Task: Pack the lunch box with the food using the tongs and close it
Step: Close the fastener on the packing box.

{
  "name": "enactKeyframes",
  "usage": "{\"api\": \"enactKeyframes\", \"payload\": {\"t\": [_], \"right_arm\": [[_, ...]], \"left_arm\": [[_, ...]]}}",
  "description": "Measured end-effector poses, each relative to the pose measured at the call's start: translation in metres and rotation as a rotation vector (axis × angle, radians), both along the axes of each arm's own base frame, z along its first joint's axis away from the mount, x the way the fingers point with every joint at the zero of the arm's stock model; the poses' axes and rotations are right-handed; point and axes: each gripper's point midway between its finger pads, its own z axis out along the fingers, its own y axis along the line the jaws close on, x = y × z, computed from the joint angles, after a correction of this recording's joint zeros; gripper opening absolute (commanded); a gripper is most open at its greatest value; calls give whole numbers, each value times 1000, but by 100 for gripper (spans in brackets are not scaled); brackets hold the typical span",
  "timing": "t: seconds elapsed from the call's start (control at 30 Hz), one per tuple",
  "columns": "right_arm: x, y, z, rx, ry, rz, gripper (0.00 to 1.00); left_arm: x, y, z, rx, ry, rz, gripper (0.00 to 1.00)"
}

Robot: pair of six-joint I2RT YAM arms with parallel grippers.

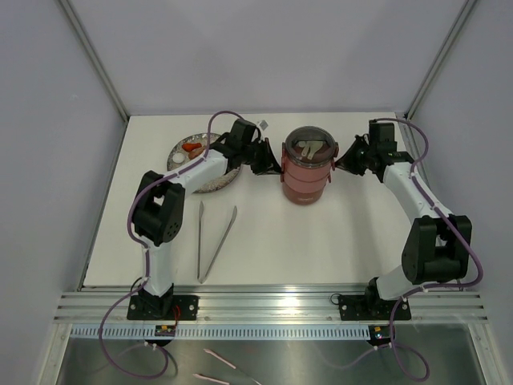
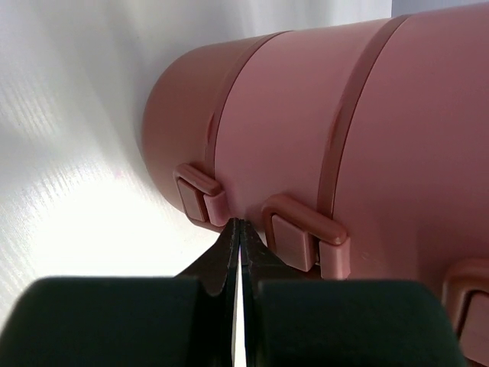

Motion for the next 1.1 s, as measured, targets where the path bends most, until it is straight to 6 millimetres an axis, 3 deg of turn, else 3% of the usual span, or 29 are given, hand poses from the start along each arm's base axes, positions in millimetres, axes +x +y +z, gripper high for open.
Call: {"api": "enactKeyframes", "payload": {"t": [0.1, 0.3, 0.37, 0.53, 0.7, 0.8, 0.93, 1.1], "right_arm": [[-5, -14, 0, 20, 19, -28, 0], [-5, -85, 4, -12, 31, -229, 0], [-6, -91, 5, -22, 35, -248, 0], [-4, -73, 4, -19, 43, -203, 0], [4, -6, -1, -43, 40, -31, 0], [14, 9, 7, -58, -11, 4, 0], [9, 7, 1, -78, 6, 5, 0], [1, -19, 6, -42, 20, -53, 0]], "left_arm": [[-1, -3, 2, -5, -5, -6, 0], [-6, -12, 5, -16, -15, -29, 0], [-7, -13, 5, -16, -15, -32, 0], [-7, -13, 5, -17, -15, -32, 0], [-7, -11, 3, -7, -14, -30, 0], [-3, 1, -2, 14, 8, -8, 0], [0, 4, -3, 15, 5, -2, 0], [-2, -4, 3, -3, -13, -20, 0]]}}
